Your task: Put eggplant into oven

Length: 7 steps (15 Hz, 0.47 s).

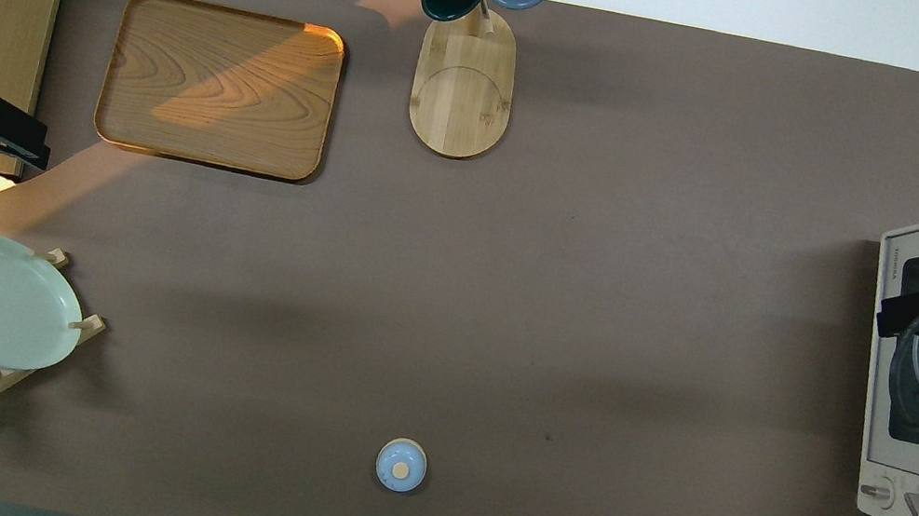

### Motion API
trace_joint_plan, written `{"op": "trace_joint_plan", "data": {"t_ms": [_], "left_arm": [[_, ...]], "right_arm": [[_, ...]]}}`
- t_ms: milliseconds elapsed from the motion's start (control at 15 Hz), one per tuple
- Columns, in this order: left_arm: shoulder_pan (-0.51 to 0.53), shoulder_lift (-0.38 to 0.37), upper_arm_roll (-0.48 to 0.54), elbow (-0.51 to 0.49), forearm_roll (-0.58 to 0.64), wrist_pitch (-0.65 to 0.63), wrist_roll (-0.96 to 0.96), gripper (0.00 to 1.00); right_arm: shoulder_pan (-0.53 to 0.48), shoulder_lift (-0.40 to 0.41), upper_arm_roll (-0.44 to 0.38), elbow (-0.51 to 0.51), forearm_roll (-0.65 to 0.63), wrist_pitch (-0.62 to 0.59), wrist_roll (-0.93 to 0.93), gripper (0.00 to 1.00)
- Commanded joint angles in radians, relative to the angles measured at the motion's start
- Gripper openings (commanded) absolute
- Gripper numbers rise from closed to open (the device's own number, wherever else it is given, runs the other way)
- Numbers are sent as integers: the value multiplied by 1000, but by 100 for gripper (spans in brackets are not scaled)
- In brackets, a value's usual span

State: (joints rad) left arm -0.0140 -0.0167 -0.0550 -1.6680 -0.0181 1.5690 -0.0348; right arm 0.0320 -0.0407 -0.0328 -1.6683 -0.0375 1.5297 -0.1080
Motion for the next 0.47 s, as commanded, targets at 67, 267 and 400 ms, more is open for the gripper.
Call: {"op": "trace_joint_plan", "data": {"t_ms": [67,267,400], "left_arm": [[11,-12,-8,-3,18,-11,4,100],[11,-12,-8,-3,18,-11,4,100],[11,-12,-8,-3,18,-11,4,100]], "right_arm": [[5,12,-12,15,18,6,16,100],[5,12,-12,15,18,6,16,100],[5,12,-12,15,18,6,16,100]]}}
